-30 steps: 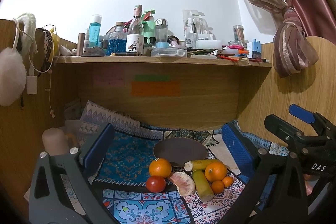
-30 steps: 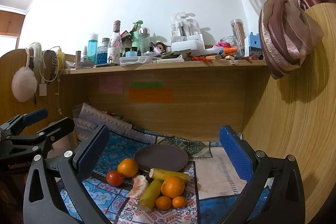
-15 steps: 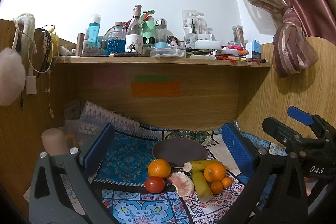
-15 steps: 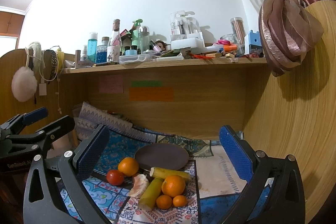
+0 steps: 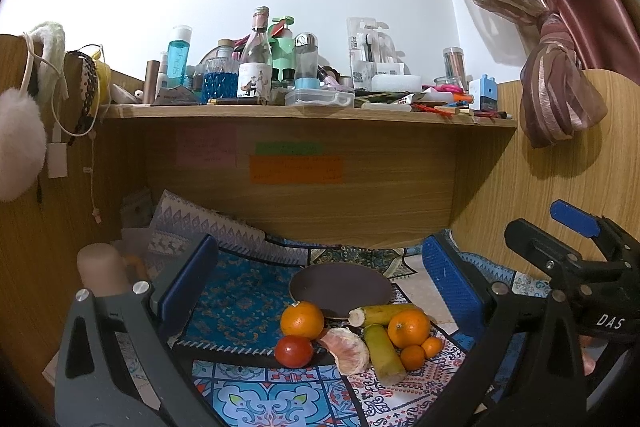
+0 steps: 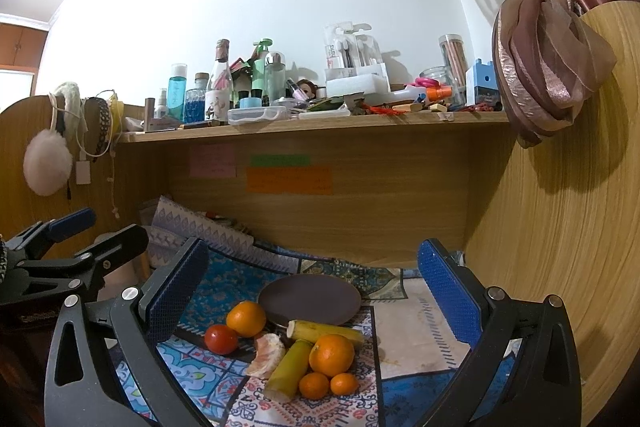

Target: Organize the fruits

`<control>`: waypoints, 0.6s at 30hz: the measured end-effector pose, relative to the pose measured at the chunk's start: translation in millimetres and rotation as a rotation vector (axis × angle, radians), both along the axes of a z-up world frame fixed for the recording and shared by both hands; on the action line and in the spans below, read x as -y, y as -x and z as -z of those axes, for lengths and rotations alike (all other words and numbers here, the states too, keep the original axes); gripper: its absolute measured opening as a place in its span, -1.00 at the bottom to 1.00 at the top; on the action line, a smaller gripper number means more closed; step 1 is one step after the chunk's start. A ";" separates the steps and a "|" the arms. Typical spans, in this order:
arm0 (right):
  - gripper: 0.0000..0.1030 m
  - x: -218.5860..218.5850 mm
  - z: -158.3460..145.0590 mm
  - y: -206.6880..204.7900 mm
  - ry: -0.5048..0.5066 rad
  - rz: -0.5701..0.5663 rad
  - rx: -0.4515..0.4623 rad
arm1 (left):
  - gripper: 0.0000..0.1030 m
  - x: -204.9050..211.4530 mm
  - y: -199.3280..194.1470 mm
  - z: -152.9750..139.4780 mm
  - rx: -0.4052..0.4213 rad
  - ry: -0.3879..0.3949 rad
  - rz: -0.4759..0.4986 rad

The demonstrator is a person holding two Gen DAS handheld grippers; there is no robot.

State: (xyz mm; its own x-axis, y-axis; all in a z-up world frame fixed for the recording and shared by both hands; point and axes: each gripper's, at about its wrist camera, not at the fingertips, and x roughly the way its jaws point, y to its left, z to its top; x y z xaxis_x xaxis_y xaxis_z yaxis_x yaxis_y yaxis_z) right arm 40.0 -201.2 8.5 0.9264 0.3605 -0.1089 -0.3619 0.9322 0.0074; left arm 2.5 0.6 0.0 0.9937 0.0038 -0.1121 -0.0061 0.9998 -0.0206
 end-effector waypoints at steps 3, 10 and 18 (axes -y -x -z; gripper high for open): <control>1.00 -0.5 -0.8 -0.1 -0.002 0.001 -0.003 | 1.00 -0.2 -0.9 0.2 -0.001 0.003 0.001; 1.00 -3.2 3.7 -11.2 0.016 0.004 -0.025 | 1.00 -2.9 -7.8 5.1 -0.012 0.011 0.008; 1.00 -0.3 23.0 -45.4 0.040 0.022 -0.119 | 1.00 -12.0 -30.4 21.4 -0.070 0.004 -0.017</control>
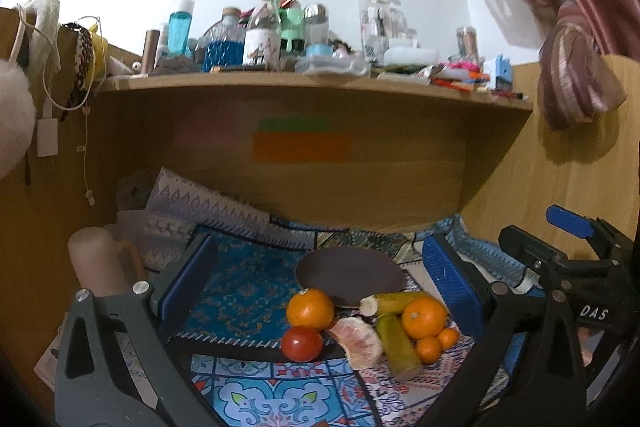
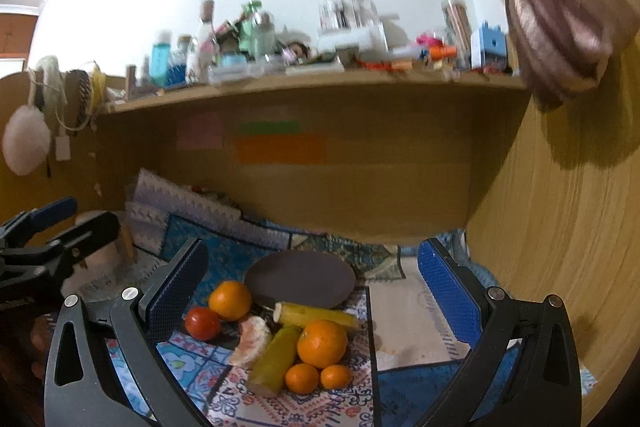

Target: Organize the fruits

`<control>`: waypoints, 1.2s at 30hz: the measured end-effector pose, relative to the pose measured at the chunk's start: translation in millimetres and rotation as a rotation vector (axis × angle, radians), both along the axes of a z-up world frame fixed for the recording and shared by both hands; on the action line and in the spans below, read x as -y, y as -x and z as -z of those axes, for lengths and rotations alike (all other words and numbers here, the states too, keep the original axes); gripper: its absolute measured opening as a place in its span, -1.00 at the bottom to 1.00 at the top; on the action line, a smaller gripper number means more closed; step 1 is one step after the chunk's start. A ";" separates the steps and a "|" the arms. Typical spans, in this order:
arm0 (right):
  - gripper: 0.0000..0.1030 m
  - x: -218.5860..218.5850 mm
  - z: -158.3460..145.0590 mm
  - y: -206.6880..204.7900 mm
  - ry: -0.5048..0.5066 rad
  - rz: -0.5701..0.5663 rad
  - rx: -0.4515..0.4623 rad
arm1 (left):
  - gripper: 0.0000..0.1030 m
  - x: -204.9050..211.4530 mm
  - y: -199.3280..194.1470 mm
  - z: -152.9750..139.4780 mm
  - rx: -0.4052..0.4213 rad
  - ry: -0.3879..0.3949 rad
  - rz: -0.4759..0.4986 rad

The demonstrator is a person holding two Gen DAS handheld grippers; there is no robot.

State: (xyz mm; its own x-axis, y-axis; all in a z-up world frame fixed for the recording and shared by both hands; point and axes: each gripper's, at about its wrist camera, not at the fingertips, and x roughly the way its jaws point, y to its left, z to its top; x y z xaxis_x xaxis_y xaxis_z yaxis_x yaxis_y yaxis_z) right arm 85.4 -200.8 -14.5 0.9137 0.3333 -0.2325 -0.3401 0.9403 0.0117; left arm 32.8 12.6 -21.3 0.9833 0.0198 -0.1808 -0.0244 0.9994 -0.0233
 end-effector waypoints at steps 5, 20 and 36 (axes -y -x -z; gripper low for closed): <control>1.00 6.7 20.3 -31.5 0.017 0.006 -0.094 | 1.00 -7.1 -23.3 15.5 -0.069 0.000 0.014; 0.57 21.8 72.7 -99.3 0.151 -0.035 -0.368 | 0.63 -29.7 -107.4 76.8 -0.375 0.022 0.048; 0.27 -0.2 97.4 -125.8 0.137 -0.137 -0.521 | 0.47 -28.0 -172.2 113.7 -0.611 -0.003 0.138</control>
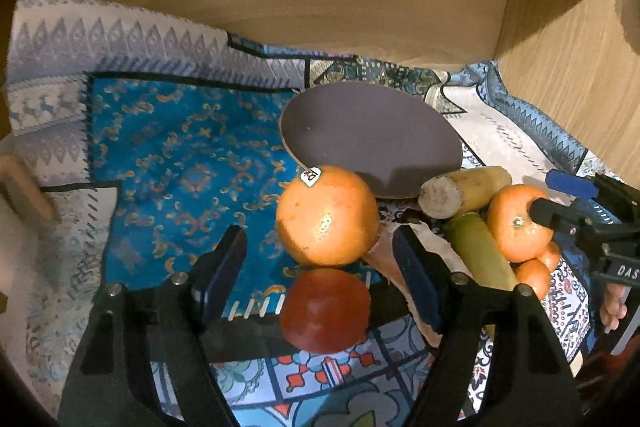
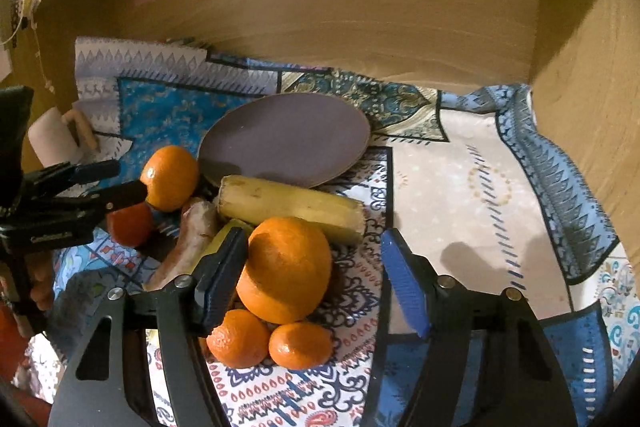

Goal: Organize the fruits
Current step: 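Grasp the large orange with the right tool while the left tool grasps a small orange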

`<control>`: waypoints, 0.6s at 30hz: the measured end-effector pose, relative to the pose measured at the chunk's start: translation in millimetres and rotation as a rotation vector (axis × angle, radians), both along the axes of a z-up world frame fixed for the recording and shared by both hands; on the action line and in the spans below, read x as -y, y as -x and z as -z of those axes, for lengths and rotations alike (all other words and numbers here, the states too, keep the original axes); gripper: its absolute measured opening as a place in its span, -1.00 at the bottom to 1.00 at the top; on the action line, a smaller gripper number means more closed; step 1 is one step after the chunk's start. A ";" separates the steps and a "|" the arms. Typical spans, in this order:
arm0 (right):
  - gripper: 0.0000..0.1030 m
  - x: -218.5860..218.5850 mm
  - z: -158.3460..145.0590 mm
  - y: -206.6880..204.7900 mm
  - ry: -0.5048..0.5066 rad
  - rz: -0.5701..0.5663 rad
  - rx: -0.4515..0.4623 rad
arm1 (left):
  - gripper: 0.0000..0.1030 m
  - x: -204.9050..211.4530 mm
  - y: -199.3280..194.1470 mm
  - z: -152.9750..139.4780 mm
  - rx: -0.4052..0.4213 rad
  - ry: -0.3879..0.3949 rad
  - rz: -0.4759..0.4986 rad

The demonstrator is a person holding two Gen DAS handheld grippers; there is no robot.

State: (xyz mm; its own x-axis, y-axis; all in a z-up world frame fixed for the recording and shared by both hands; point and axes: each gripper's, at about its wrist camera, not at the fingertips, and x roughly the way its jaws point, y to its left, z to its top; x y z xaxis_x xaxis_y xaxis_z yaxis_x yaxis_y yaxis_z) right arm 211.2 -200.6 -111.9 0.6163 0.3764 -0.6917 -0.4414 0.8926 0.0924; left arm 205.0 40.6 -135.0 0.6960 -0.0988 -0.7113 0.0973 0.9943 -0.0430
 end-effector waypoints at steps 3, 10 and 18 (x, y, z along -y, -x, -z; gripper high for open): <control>0.27 -3.4 4.1 -3.9 -0.005 -0.011 -0.033 | 0.47 1.6 -6.9 2.4 -0.017 0.004 0.008; 0.27 -10.0 14.9 -8.2 -0.001 -0.027 -0.075 | 0.48 6.6 -23.0 7.0 -0.036 -0.016 0.017; 0.11 -14.5 21.5 -10.4 -0.004 -0.067 -0.102 | 0.48 8.7 -37.9 13.6 -0.049 -0.027 0.019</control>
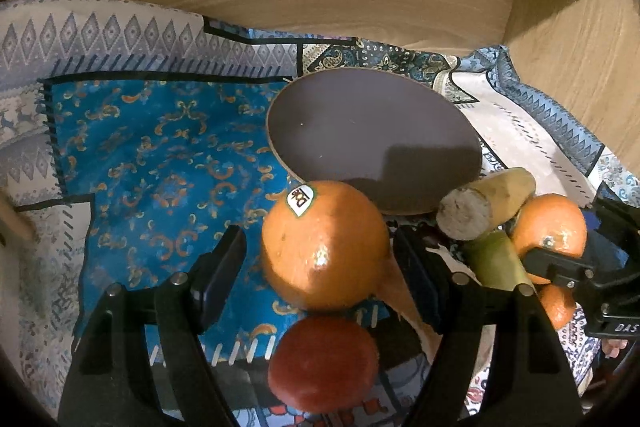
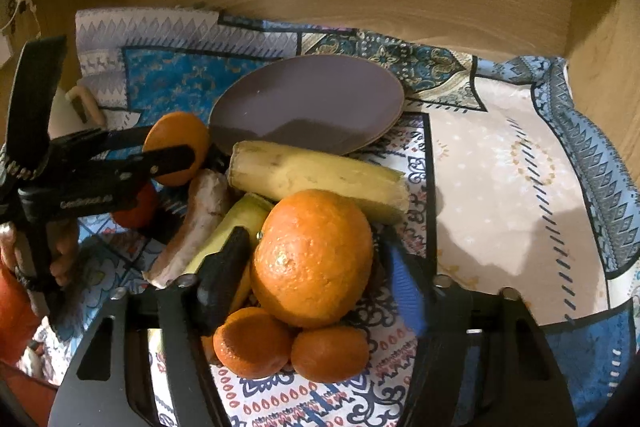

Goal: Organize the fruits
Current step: 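Grasp the large orange with the right tool while the left tool grasps a small orange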

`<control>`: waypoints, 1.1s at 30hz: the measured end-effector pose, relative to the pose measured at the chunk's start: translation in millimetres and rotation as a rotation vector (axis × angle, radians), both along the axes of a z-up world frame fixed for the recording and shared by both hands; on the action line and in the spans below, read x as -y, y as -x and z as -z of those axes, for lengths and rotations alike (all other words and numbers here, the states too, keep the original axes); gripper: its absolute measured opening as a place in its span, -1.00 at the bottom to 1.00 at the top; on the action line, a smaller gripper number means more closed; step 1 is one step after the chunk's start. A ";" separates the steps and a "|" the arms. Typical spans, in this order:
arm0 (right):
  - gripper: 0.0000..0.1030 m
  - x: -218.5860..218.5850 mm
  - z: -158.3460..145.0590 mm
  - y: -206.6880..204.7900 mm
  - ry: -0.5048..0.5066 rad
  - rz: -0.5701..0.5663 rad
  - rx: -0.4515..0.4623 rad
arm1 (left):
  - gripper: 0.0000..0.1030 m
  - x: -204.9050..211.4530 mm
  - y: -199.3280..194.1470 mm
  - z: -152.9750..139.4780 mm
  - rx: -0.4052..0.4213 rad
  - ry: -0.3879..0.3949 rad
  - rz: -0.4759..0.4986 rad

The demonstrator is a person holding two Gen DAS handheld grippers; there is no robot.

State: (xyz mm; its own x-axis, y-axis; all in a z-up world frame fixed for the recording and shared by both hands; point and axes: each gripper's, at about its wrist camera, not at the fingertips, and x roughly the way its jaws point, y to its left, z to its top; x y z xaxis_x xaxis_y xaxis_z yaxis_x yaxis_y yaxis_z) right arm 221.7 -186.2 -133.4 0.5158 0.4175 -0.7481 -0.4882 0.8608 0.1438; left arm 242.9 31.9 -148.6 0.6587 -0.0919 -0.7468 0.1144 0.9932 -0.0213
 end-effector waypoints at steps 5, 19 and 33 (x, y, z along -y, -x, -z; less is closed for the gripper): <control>0.04 0.2 0.4 1.8 -0.004 -0.002 0.007 | 0.45 2.5 -3.5 3.6 -0.002 -0.006 0.003; 0.03 4.9 -29.4 2.0 -0.002 0.023 0.113 | 0.11 -1.1 10.3 -13.3 0.031 0.040 0.002; 0.03 2.3 -59.6 0.0 -0.010 0.027 0.222 | 0.65 -2.1 25.5 -42.2 0.145 -0.007 -0.031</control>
